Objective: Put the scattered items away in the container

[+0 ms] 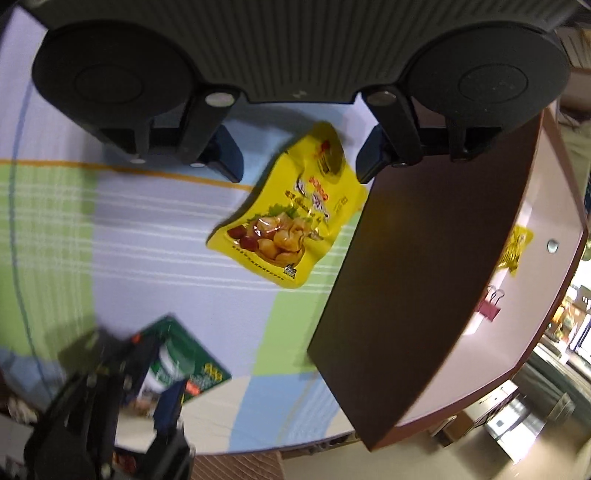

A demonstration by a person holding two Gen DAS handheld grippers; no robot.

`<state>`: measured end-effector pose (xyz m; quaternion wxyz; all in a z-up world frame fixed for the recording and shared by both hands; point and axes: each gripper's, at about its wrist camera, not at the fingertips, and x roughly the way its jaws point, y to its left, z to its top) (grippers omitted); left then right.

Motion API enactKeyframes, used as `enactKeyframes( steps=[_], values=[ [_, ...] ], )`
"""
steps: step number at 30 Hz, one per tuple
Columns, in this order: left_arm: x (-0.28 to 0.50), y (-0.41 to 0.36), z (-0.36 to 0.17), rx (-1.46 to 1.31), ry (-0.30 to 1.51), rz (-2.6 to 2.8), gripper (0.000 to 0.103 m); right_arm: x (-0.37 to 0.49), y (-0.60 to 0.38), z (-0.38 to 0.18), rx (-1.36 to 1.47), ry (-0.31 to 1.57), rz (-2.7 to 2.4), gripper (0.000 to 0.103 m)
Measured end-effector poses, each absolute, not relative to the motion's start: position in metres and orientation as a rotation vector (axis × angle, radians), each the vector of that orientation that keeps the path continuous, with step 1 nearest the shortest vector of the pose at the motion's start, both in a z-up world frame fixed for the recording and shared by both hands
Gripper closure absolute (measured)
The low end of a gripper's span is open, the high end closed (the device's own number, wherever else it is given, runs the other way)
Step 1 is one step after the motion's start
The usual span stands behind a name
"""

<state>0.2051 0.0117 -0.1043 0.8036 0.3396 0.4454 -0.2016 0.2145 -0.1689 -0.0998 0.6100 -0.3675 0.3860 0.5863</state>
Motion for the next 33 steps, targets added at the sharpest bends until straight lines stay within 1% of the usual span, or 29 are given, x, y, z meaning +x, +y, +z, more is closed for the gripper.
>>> enactKeyframes(
  steps=[2,4,6,7,8,12,15,16,21,25,29,33],
  values=[
    [0.212,0.012,-0.105,0.719,0.947,-0.432,0.046,0.218,-0.173,-0.098,-0.824,0.901,1.335,0.071],
    [0.217,0.013,-0.106,0.712,0.949,-0.442,0.047,0.221,-0.176,-0.098,-0.803,0.916,1.319,0.071],
    [0.222,0.014,-0.105,0.687,0.959,-0.469,0.055,0.224,-0.178,-0.099,-0.785,0.931,1.304,0.071],
    [0.225,0.014,-0.105,0.675,0.963,-0.482,0.064,0.225,-0.18,-0.098,-0.777,0.935,1.301,0.071],
    [0.227,0.015,-0.105,0.662,0.968,-0.496,0.07,0.226,-0.182,-0.097,-0.769,0.938,1.298,0.07],
    [0.231,0.016,-0.102,0.664,0.984,-0.507,0.072,0.226,-0.186,-0.096,-0.747,0.944,1.291,0.07],
    [0.227,0.016,-0.096,0.652,0.986,-0.5,0.08,0.225,-0.187,-0.095,-0.738,0.942,1.288,0.07],
    [0.226,0.019,-0.093,0.636,0.987,-0.497,0.091,0.225,-0.187,-0.096,-0.737,0.94,1.287,0.07],
    [0.217,0.028,-0.074,0.571,0.988,-0.476,0.095,0.225,-0.185,-0.098,-0.739,0.937,1.289,0.071],
    [0.21,0.034,-0.055,0.506,0.981,-0.465,0.103,0.223,-0.186,-0.093,-0.723,0.94,1.306,0.071],
    [0.21,0.041,-0.045,0.421,0.984,-0.442,0.103,0.22,-0.185,-0.09,-0.702,0.95,1.311,0.071],
    [0.22,0.045,-0.051,0.38,1.002,-0.383,0.103,0.218,-0.183,-0.09,-0.698,0.958,1.311,0.071]
  ],
)
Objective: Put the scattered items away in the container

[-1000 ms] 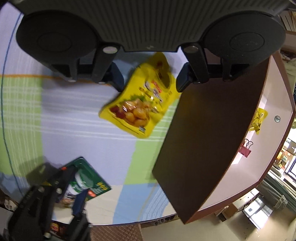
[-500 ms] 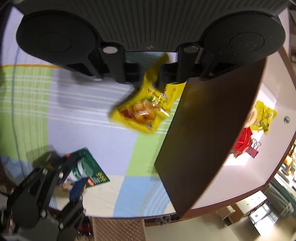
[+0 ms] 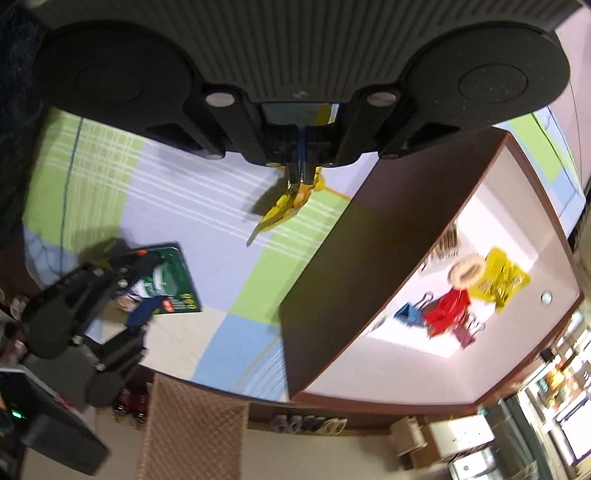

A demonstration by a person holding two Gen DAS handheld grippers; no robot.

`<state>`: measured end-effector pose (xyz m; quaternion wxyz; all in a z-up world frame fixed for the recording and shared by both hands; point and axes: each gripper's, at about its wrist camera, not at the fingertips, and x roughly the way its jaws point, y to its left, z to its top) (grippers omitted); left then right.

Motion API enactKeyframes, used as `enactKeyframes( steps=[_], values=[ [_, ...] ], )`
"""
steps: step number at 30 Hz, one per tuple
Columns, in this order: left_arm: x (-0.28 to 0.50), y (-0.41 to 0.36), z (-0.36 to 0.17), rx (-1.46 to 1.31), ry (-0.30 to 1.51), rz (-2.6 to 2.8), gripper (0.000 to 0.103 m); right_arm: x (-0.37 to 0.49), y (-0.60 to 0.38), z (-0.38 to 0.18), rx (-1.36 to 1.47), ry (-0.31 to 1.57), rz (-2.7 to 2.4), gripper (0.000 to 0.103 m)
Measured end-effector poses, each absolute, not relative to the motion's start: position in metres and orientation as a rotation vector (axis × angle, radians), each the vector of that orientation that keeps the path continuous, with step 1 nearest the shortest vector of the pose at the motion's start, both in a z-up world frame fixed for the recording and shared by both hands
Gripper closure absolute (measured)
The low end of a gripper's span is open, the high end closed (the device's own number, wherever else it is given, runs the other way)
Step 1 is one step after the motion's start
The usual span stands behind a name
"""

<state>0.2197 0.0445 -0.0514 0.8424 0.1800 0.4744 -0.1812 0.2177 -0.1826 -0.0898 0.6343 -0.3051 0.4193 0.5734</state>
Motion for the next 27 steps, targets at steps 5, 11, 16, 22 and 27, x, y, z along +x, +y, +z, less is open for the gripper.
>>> enactKeyframes(
  steps=[5,11,16,22,27],
  values=[
    [0.238,0.046,-0.05,0.385,1.01,-0.326,0.099,0.218,-0.181,-0.093,-0.691,0.97,1.311,0.071],
    [0.25,0.049,-0.053,0.425,1.027,-0.291,0.095,0.221,-0.18,-0.095,-0.686,0.974,1.306,0.071],
    [0.244,0.051,-0.046,0.377,1.017,-0.324,0.101,0.222,-0.179,-0.096,-0.682,0.974,1.304,0.071],
    [0.226,0.049,-0.033,0.363,1.001,-0.342,0.103,0.226,-0.179,-0.086,-0.648,0.98,1.306,0.071],
    [0.211,0.053,-0.009,0.345,0.962,-0.344,0.103,0.232,-0.179,-0.069,-0.577,0.991,1.317,0.071]
  ],
)
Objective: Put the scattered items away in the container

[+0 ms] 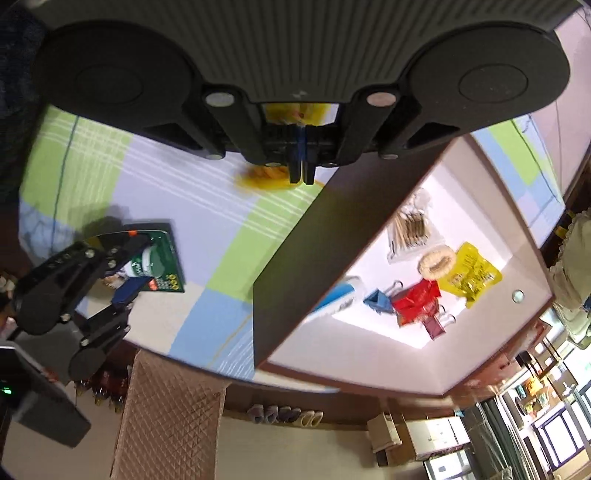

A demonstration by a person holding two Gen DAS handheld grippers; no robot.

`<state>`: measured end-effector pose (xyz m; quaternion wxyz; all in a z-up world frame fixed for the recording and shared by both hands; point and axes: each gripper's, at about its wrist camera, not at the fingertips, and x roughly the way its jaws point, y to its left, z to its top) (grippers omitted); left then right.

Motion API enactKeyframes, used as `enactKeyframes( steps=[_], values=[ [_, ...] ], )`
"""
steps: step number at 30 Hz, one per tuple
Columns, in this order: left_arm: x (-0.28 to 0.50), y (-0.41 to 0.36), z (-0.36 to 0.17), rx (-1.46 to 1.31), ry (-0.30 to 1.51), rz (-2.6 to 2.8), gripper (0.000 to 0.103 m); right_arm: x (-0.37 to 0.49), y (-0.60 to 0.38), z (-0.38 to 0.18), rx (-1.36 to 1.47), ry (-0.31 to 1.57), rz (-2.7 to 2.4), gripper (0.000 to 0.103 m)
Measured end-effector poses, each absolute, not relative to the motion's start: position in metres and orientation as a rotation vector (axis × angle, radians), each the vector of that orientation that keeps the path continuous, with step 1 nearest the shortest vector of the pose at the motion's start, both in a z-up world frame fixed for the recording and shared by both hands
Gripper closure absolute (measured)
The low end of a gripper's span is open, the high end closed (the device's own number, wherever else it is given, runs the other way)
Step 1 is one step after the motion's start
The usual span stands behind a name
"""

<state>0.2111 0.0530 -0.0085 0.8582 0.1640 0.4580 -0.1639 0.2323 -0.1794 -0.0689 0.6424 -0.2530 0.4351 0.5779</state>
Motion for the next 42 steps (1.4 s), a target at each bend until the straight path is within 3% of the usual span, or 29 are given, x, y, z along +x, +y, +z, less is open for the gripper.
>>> enactKeyframes(
  steps=[9,12,13,14,19,27,30,33,34,38,42],
  values=[
    [0.195,0.049,-0.002,0.394,0.982,-0.386,0.102,0.235,-0.177,-0.051,-0.549,0.967,1.329,0.071],
    [0.196,0.046,-0.025,0.378,1.033,-0.406,0.091,0.231,-0.177,-0.055,-0.544,0.982,1.335,0.071],
    [0.197,0.046,-0.032,0.369,1.052,-0.41,0.078,0.23,-0.177,-0.057,-0.542,0.989,1.337,0.071],
    [0.199,0.046,-0.039,0.368,1.064,-0.419,0.072,0.23,-0.178,-0.058,-0.542,0.994,1.337,0.071],
    [0.211,0.045,-0.063,0.409,1.086,-0.467,0.052,0.233,-0.181,-0.063,-0.53,1.014,1.323,0.071],
    [0.226,0.041,-0.091,0.51,1.066,-0.586,0.033,0.24,-0.182,-0.068,-0.509,1.04,1.299,0.071],
    [0.223,0.039,-0.099,0.488,1.072,-0.639,0.033,0.242,-0.182,-0.07,-0.506,1.055,1.29,0.071],
    [0.215,0.034,-0.1,0.471,1.08,-0.677,0.04,0.243,-0.182,-0.071,-0.505,1.062,1.284,0.071],
    [0.211,0.031,-0.1,0.474,1.08,-0.686,0.058,0.243,-0.181,-0.072,-0.505,1.063,1.283,0.071],
    [0.199,0.027,-0.092,0.484,1.076,-0.656,0.073,0.242,-0.18,-0.073,-0.511,1.066,1.287,0.071],
    [0.192,0.03,-0.078,0.452,1.075,-0.582,0.08,0.239,-0.178,-0.072,-0.516,1.058,1.299,0.071]
  ],
)
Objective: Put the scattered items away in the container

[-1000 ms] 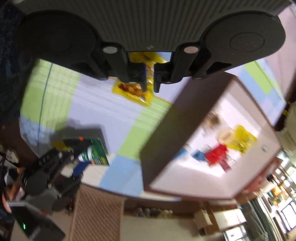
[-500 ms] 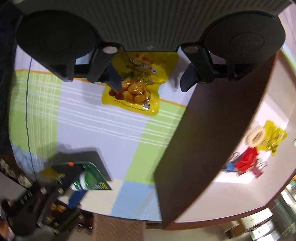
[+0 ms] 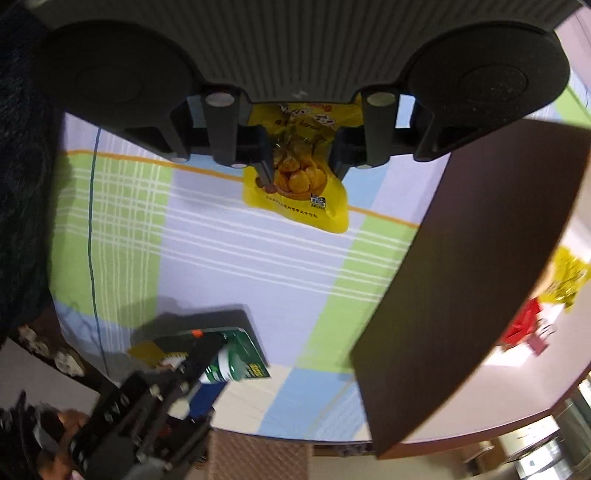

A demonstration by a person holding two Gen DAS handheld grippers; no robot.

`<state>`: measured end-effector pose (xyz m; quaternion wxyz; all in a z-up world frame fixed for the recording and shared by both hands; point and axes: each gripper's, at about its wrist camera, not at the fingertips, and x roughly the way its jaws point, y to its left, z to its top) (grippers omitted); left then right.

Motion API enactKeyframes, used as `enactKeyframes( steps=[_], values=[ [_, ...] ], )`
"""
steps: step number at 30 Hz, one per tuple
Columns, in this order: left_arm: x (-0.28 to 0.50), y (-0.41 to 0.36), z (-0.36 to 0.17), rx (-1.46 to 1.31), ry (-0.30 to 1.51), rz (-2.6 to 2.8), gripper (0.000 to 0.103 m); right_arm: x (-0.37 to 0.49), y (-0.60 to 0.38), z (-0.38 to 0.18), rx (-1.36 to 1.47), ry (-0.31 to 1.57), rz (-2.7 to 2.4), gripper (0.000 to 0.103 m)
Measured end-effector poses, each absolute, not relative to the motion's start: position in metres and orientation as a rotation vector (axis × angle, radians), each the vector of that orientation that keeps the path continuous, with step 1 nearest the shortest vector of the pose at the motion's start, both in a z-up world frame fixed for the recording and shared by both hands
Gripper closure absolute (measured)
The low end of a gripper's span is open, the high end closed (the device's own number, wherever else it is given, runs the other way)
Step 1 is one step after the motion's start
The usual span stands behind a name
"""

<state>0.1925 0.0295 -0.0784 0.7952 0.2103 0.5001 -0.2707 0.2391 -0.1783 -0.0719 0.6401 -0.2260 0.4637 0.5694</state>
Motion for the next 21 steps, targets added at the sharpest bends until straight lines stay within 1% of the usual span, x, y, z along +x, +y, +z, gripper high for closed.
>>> enactKeyframes(
  steps=[2,4,15,21],
  values=[
    [0.189,0.031,-0.07,0.435,1.065,-0.552,0.086,0.238,-0.178,-0.07,-0.514,1.049,1.304,0.071],
    [0.185,0.032,-0.06,0.424,1.046,-0.528,0.089,0.236,-0.179,-0.068,-0.515,1.038,1.307,0.071],
    [0.177,0.047,-0.022,0.374,0.971,-0.414,0.09,0.228,-0.182,-0.056,-0.508,0.99,1.324,0.071],
    [0.173,0.057,0.015,0.372,0.894,-0.375,0.09,0.23,-0.184,-0.042,-0.498,0.956,1.333,0.071]
  ],
)
